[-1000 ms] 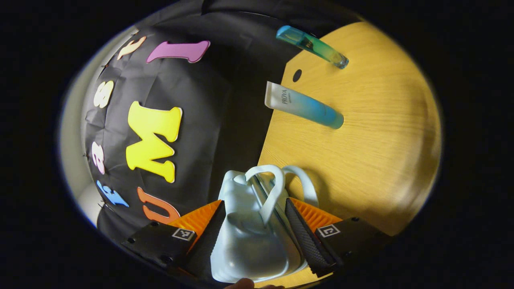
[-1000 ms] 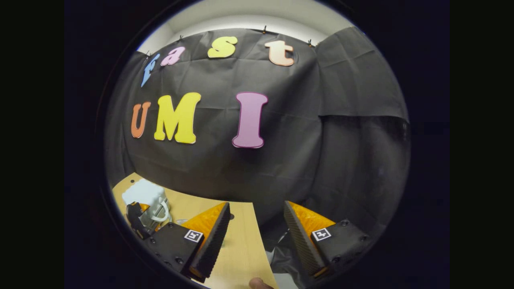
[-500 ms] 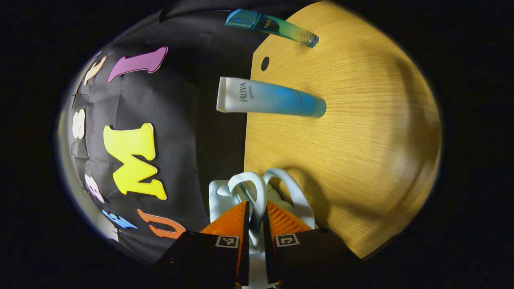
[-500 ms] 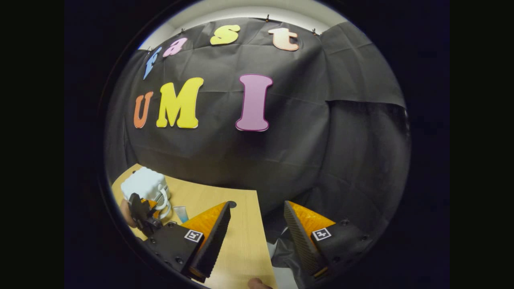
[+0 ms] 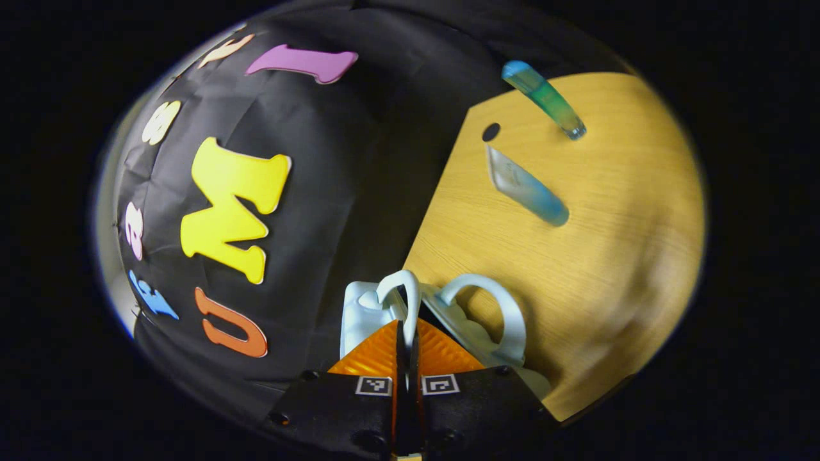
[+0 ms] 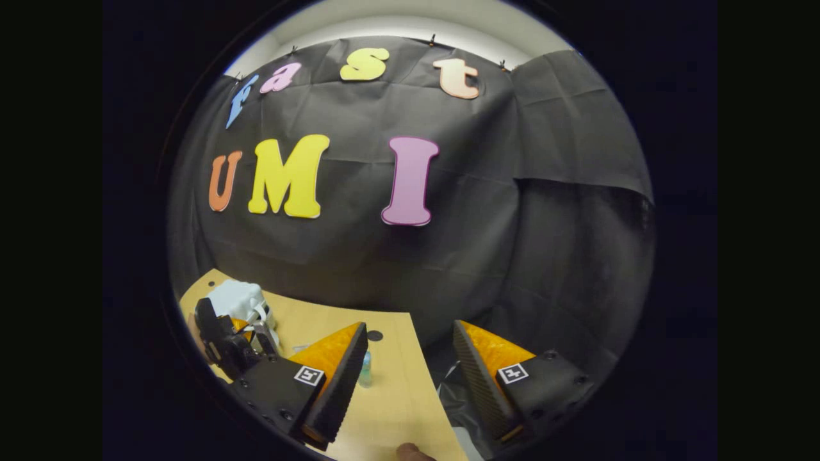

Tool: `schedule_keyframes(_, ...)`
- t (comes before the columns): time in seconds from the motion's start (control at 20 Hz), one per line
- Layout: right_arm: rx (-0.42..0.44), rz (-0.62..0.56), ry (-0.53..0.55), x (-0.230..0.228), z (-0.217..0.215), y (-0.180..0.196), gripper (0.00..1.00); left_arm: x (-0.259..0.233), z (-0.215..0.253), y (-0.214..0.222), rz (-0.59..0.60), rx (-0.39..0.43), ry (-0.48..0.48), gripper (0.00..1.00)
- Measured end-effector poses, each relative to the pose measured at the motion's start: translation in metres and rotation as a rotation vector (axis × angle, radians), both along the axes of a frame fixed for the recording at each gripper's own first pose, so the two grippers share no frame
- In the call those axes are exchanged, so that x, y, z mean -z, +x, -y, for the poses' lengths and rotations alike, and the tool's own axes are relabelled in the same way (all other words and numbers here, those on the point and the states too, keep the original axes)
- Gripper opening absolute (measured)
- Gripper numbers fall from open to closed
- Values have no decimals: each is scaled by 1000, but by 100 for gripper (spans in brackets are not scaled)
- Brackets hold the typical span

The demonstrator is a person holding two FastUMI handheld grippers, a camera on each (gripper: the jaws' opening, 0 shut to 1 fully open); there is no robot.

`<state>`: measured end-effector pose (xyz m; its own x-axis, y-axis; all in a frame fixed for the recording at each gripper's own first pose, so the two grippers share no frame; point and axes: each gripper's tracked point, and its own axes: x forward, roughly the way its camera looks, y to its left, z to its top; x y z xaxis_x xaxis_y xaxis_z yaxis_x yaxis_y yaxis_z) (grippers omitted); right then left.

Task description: First open the suitcase, pack the skin care products into it, and then close the suitcase.

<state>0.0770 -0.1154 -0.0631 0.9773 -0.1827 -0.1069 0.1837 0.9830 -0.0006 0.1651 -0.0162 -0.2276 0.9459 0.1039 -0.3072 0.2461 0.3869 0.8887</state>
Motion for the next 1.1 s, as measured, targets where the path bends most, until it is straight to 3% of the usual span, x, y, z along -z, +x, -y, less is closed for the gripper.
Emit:
schedule_keyframes(0.25,35,34,-1,-30,-55,-9,80,-74,-38,-15,87,25,-196,2)
schedule_keyframes(0.65,50,51,11,-60,-153,-22,80,-148,-182,-26,195,-15,-480,2)
schedule_keyframes(0.9,67,48,-8,-67,-192,-27,79,-147,-276,-25,237,-53,-551,2)
schedule_keyframes(1.1,47,35,-40,-68,-220,-30,80,-132,-333,-11,234,-70,-529,3)
